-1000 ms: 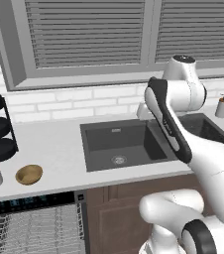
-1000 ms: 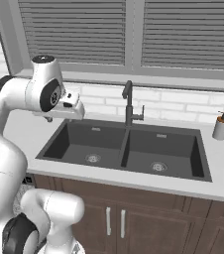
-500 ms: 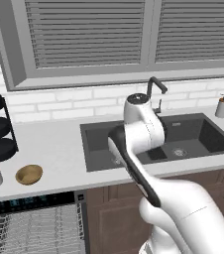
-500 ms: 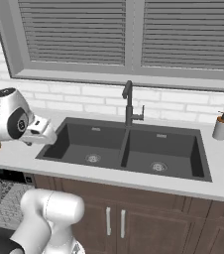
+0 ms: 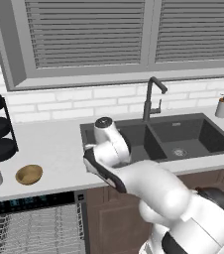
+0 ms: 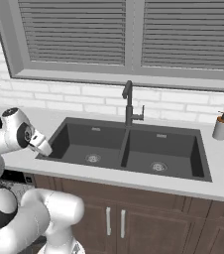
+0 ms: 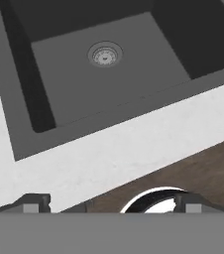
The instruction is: Pick up the cup and bowl from the counter, place them in the dishwasher, and close the dishwasher door.
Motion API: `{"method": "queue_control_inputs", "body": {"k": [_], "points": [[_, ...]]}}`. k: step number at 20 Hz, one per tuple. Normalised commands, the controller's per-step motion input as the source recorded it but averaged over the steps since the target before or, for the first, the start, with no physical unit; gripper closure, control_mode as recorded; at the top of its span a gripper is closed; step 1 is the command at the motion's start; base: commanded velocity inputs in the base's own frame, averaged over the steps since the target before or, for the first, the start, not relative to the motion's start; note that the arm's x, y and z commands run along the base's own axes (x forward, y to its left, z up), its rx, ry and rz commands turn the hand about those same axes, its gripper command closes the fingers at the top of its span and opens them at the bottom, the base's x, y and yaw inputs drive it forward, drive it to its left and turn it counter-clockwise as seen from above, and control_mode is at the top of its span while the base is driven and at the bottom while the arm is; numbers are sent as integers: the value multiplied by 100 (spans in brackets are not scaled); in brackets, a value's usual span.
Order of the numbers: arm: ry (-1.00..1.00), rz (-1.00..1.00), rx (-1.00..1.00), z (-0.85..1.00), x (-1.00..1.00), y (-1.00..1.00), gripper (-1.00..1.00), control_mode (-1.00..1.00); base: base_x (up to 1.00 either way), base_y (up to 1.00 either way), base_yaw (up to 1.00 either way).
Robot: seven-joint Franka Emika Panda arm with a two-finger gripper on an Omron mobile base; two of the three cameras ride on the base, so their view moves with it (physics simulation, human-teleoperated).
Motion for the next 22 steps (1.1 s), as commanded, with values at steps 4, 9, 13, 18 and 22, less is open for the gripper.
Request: {"method": "queue_control_inputs", "body": {"k": [4,9,13,18,22], "points": [[0,-16,0,-10,100,39,-100,-100,0,0,0],[0,-8,5,0,91,22,-100,-100,0,0,0],[1,14,7,0,16,1,-100,-100,0,0,0],[13,26,5,0,0,5,-100,-100,0,0,0],[13,40,7,-4,0,29,-100,-100,0,0,0]]}}
